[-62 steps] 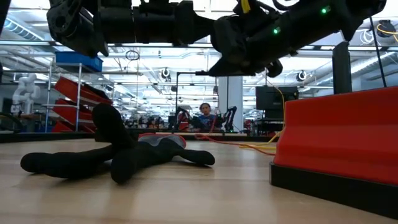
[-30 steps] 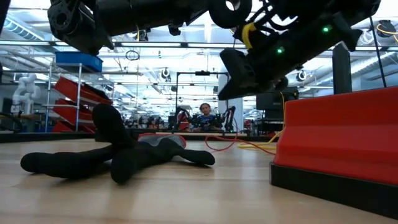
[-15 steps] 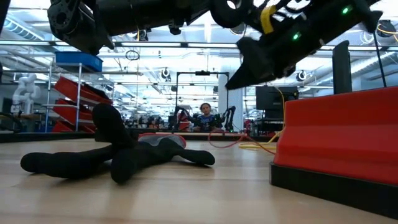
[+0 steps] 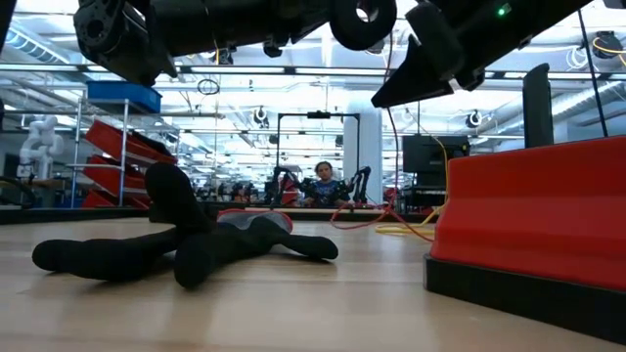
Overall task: Coil cords
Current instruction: Coil the red wire onto the black spool
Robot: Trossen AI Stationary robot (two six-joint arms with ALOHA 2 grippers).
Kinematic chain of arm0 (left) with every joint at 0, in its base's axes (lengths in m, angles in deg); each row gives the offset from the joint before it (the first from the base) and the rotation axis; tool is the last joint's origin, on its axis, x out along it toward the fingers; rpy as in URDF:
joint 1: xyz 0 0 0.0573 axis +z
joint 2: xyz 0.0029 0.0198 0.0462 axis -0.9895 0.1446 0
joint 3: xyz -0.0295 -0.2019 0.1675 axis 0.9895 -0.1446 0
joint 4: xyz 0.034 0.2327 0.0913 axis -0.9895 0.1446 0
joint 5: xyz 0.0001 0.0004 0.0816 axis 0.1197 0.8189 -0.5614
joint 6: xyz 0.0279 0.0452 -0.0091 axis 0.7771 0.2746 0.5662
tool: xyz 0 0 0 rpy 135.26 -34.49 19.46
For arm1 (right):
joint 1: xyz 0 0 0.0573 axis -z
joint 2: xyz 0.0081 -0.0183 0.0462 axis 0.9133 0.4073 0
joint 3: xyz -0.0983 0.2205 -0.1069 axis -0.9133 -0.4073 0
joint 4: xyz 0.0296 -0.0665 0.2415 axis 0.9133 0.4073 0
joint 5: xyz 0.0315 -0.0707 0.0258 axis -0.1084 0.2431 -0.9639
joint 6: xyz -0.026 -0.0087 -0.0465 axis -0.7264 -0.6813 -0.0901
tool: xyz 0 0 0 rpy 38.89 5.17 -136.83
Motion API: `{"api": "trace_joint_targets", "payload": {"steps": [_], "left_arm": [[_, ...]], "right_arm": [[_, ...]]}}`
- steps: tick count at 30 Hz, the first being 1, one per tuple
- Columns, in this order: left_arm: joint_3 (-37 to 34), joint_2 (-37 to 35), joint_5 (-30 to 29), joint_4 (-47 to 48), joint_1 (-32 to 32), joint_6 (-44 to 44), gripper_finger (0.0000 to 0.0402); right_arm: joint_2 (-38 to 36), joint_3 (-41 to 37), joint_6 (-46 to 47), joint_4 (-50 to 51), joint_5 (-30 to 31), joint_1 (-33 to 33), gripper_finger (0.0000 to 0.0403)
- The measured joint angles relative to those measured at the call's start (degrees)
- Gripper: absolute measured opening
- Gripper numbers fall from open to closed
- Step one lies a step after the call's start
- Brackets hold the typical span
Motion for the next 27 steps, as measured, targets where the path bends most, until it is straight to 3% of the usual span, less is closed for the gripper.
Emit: {"api": "trace_joint_targets", "payload": {"steps": [9, 16, 27], "left_arm": [[0.00, 0.00, -7.61, 2.89, -0.52, 1.42, 0.0000], [0.64, 0.00, -10.29, 2.65, -1.19, 1.30, 0.0000], [0.74, 0.00, -12.47, 0.86, -1.21, 1.18, 0.0000]], "right_arm": [[0.00, -0.01, -0.61, 0.02, -2.27, 0.14, 0.0064], [0.00, -0.01, -0.47, 0.09, 4.74, 0.34, 0.0064], [0.00, -0.01, 4.57, 6.27, 9.29, 0.75, 0.0063]]}}
